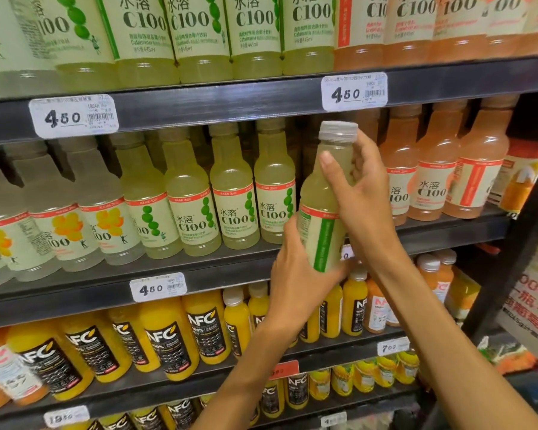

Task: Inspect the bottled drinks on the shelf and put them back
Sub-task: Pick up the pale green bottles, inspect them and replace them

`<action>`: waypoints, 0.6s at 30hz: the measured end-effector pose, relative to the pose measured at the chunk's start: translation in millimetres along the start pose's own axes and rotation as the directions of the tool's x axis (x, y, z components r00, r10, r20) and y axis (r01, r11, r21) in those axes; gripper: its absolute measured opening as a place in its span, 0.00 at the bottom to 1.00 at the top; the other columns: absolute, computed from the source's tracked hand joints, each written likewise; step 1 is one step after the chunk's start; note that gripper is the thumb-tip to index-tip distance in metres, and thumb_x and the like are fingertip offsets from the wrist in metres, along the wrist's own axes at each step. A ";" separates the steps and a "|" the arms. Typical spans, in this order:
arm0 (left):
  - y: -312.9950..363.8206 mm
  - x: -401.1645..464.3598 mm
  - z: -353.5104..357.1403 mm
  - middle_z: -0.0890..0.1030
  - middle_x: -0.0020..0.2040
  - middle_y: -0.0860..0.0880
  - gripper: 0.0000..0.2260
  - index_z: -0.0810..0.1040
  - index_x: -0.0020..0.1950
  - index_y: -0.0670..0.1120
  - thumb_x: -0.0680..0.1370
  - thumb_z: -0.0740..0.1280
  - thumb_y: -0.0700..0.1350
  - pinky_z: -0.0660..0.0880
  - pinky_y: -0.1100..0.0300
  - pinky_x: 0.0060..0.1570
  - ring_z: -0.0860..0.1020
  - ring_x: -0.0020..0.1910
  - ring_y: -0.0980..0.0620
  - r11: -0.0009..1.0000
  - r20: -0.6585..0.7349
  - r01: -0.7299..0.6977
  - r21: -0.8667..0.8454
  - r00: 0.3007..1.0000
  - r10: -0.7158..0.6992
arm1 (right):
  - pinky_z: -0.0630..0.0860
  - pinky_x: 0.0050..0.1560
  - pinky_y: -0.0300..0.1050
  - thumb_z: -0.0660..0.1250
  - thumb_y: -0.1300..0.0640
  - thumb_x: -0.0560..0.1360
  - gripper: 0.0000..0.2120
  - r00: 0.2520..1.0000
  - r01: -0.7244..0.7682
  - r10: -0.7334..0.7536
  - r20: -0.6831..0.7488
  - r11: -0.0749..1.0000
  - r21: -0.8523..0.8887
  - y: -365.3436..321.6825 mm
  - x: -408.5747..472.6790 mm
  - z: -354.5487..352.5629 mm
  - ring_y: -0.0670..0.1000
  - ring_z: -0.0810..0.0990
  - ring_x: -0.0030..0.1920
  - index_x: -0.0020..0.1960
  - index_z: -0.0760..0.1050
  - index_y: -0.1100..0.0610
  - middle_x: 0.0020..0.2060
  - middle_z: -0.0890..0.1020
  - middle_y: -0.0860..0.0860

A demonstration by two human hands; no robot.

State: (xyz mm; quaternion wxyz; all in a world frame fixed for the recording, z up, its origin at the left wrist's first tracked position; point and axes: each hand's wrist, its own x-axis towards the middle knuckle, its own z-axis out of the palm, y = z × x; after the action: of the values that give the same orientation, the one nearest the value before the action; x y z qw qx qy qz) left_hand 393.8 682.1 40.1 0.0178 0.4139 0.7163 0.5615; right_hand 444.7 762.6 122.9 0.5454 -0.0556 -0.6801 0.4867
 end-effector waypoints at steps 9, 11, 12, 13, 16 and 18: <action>11.2 -40.8 -37.2 0.83 0.56 0.51 0.29 0.75 0.63 0.55 0.63 0.75 0.59 0.79 0.55 0.52 0.82 0.54 0.50 0.788 0.487 0.365 -0.497 0.868 -0.095 | 0.81 0.46 0.45 0.69 0.48 0.71 0.19 0.828 -0.549 0.381 0.412 0.699 0.458 -6.8 1.0 -20.2 0.52 0.84 0.47 0.58 0.75 0.56 0.44 0.84 0.52; 9.2 -49.7 -36.7 0.81 0.58 0.42 0.38 0.72 0.68 0.47 0.63 0.76 0.61 0.78 0.48 0.52 0.81 0.53 0.44 0.643 0.595 0.511 -0.570 0.797 -0.105 | 0.81 0.46 0.45 0.63 0.49 0.75 0.16 0.785 -0.618 0.368 0.499 0.530 0.581 -2.9 -3.4 -16.4 0.51 0.84 0.42 0.57 0.73 0.58 0.41 0.83 0.53; 7.7 -52.4 -36.8 0.80 0.59 0.41 0.37 0.71 0.69 0.45 0.66 0.75 0.60 0.78 0.49 0.51 0.81 0.52 0.44 0.597 0.621 0.536 -0.597 0.780 -0.079 | 0.81 0.45 0.44 0.62 0.50 0.76 0.14 0.779 -0.627 0.359 0.514 0.477 0.616 -1.7 -5.8 -15.0 0.49 0.82 0.39 0.56 0.72 0.58 0.39 0.81 0.52; 6.0 -53.8 -37.8 0.80 0.59 0.40 0.33 0.71 0.69 0.44 0.69 0.73 0.59 0.78 0.50 0.50 0.81 0.51 0.44 0.572 0.631 0.542 -0.616 0.774 -0.054 | 0.80 0.44 0.44 0.62 0.50 0.76 0.13 0.779 -0.627 0.363 0.511 0.457 0.631 -0.8 -7.5 -14.7 0.48 0.81 0.36 0.56 0.71 0.57 0.38 0.80 0.51; -2.3 -53.4 -42.9 0.78 0.61 0.39 0.26 0.75 0.66 0.45 0.73 0.71 0.56 0.79 0.48 0.50 0.80 0.54 0.42 0.500 0.627 0.551 -0.668 0.779 -0.021 | 0.79 0.40 0.45 0.65 0.52 0.77 0.09 0.812 -0.581 0.431 0.394 0.533 0.614 5.3 -16.0 -20.2 0.49 0.80 0.35 0.53 0.72 0.57 0.36 0.79 0.51; -9.9 -52.5 -43.2 0.79 0.61 0.39 0.23 0.79 0.63 0.49 0.71 0.73 0.56 0.79 0.46 0.49 0.80 0.56 0.40 0.495 0.601 0.556 -0.668 0.795 -0.082 | 0.79 0.37 0.46 0.66 0.53 0.77 0.07 0.836 -0.537 0.475 0.273 0.613 0.579 10.4 -25.3 -24.4 0.49 0.81 0.36 0.49 0.74 0.57 0.35 0.81 0.50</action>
State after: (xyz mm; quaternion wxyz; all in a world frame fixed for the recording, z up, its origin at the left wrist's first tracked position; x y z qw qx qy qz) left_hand 401.4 615.5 24.9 0.4979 0.3385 0.4065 0.6872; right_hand 469.5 767.3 96.3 0.3392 -0.0355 -0.4551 0.8225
